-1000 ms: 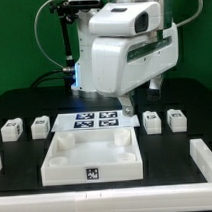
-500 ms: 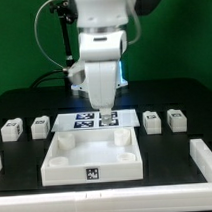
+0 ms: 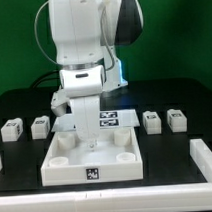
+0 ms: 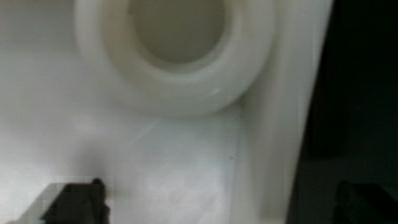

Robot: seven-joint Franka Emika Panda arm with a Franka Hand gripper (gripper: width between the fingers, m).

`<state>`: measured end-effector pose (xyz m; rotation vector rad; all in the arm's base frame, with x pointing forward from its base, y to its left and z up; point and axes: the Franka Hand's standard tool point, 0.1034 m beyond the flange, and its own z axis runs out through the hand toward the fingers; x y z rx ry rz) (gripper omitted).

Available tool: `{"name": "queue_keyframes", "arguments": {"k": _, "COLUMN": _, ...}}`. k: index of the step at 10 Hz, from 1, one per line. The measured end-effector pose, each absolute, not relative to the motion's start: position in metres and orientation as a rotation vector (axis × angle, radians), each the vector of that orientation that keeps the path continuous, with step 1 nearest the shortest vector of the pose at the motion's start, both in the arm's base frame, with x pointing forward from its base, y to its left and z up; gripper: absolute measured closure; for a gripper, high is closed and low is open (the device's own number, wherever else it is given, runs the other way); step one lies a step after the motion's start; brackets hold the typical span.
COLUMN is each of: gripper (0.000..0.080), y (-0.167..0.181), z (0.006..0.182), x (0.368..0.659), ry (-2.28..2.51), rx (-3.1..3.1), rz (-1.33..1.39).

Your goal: Assemble one leg

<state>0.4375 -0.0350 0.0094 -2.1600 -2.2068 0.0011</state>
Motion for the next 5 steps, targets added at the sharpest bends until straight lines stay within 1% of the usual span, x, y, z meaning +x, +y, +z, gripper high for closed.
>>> {"name": "queue_keyframes", "arguments": {"k": 1, "gripper": 0.027, "y": -0.0354, "z": 0.0089, "x": 0.4373, "ry": -2.205, "rx": -2.161, "rz": 0.002}}
{"name": "queue_keyframes", "arguments": {"k": 3, "gripper": 0.0544, "y": -0.0358, "z": 0.0086, "x": 0.437, "ry": -2.204, "rx": -2.161, "rz": 0.003}}
{"name": "queue_keyframes", "arguments": {"k": 4, "gripper": 0.0544, "y": -0.0358, "z": 0.0085, "x": 0.4368, "ry": -2.204, "rx": -2.161, "rz": 0.003}}
{"name": "queue_keyframes", "arguments": {"k": 5, "gripper": 0.0712, "y": -0.0362, "z": 0.0087, "x": 0.4373, "ry": -2.203, "rx": -2.164, "rz": 0.001}}
